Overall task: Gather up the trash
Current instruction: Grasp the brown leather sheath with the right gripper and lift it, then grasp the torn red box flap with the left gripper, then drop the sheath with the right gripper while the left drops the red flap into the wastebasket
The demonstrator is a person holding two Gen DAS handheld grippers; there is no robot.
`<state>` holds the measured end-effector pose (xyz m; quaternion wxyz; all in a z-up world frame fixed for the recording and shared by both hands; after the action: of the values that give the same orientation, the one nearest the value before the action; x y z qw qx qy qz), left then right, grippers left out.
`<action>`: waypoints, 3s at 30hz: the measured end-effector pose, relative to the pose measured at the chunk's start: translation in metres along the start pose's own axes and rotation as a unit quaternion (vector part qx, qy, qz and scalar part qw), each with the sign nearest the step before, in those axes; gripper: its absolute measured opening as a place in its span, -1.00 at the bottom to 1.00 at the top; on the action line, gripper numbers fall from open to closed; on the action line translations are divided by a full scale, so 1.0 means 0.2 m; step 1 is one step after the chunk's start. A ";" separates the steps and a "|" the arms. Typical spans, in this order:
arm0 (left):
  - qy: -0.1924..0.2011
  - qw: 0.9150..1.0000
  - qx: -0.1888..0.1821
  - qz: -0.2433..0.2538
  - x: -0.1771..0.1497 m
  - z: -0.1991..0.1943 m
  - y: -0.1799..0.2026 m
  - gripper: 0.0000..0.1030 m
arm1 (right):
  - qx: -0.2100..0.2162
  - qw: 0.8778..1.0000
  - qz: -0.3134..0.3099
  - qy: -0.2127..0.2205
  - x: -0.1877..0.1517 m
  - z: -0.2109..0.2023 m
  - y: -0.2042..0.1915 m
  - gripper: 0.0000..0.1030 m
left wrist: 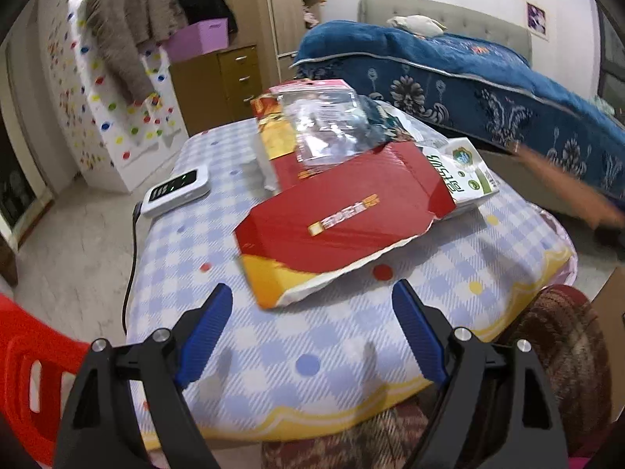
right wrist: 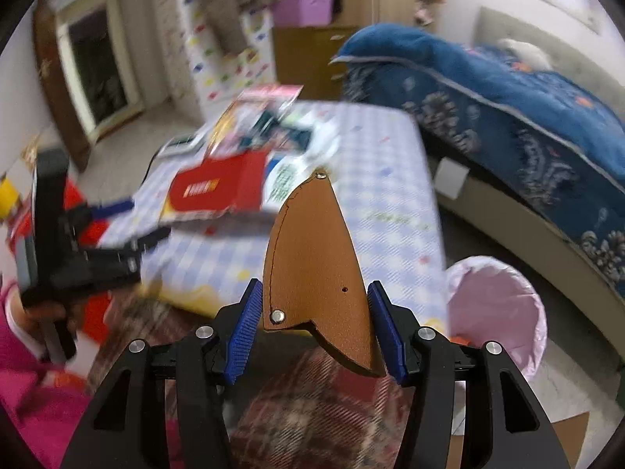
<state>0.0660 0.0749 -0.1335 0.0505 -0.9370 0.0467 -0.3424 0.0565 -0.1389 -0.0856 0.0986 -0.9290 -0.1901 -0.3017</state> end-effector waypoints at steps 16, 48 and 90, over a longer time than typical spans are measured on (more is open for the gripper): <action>-0.014 0.997 0.028 0.072 0.09 0.21 0.09 0.28 | -0.001 0.998 0.057 0.037 0.16 0.01 0.15 0.07; 0.065 0.992 -0.110 0.025 0.27 -0.38 0.21 -1.00 | -0.013 0.991 0.107 0.085 0.01 -0.20 0.34 0.07; 0.003 0.948 -0.259 0.184 0.57 0.18 1.66 -1.00 | -0.130 0.951 0.281 0.022 -0.42 0.00 1.28 -0.18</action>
<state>0.1586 -0.2659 -0.1299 -0.1320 -0.8918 0.3061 -0.3058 0.0994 -0.3959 -0.1523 0.0622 -0.9428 0.1214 -0.3041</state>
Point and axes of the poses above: each gripper's, at about its wrist camera, not at the fingertips, and z roughly the way its jaws point, y to its right, x to its top, the point moved 6 cm from there along z, roughly the way its jaws point, and after that the axes turned 5 degrees about -y, right-handed, at the moved point
